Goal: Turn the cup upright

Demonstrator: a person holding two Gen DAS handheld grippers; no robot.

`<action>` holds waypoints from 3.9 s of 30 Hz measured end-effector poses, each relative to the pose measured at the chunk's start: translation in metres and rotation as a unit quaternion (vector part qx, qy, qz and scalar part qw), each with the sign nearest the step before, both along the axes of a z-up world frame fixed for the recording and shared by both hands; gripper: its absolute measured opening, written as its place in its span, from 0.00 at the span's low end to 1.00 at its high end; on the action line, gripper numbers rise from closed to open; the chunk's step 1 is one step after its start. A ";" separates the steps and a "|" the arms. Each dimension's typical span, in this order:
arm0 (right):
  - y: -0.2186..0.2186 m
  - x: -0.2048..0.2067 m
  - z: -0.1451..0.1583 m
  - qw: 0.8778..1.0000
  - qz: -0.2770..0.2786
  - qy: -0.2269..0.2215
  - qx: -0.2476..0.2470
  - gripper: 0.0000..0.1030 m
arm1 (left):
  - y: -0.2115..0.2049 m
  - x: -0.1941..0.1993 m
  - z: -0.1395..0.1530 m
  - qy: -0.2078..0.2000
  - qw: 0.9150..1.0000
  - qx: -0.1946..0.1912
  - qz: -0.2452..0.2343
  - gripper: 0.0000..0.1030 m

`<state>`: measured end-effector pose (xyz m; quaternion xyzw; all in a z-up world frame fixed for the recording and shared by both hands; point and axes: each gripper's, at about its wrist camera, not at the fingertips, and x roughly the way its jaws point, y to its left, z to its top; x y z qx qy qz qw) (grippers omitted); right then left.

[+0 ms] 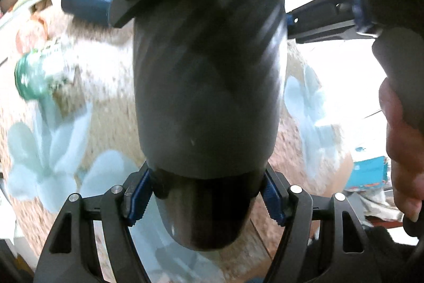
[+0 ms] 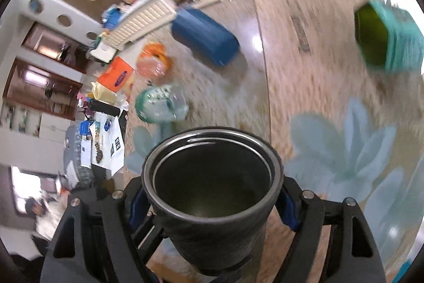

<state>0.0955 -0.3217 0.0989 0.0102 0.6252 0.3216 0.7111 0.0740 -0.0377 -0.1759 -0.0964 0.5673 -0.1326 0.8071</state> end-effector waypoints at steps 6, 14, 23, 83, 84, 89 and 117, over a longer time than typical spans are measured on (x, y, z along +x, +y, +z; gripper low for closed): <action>-0.009 -0.008 -0.012 0.998 0.005 -0.040 0.043 0.74 | -0.011 -0.024 -0.009 -0.042 0.998 0.040 -0.008 0.73; -0.010 -0.032 -0.017 0.994 0.029 -0.072 0.077 0.74 | -0.026 -0.051 -0.023 -0.076 0.996 0.051 0.021 0.73; -0.003 -0.078 -0.004 0.975 0.076 -0.193 0.081 0.74 | -0.026 -0.093 -0.040 -0.076 0.996 0.032 0.013 0.73; -0.027 -0.122 0.051 0.949 0.083 -0.291 0.091 1.00 | 0.031 -0.190 0.098 -0.154 0.979 0.127 0.052 1.00; -0.029 -0.123 0.054 0.950 0.084 -0.288 0.089 1.00 | 0.030 -0.188 0.104 -0.149 0.978 0.130 0.058 1.00; -0.038 -0.124 0.065 0.951 0.081 -0.285 0.083 1.00 | 0.030 -0.182 0.132 -0.168 0.974 0.127 0.079 1.00; -0.059 -0.120 0.063 0.961 0.073 -0.256 0.069 1.00 | 0.024 -0.141 0.160 -0.124 0.979 0.111 0.117 1.00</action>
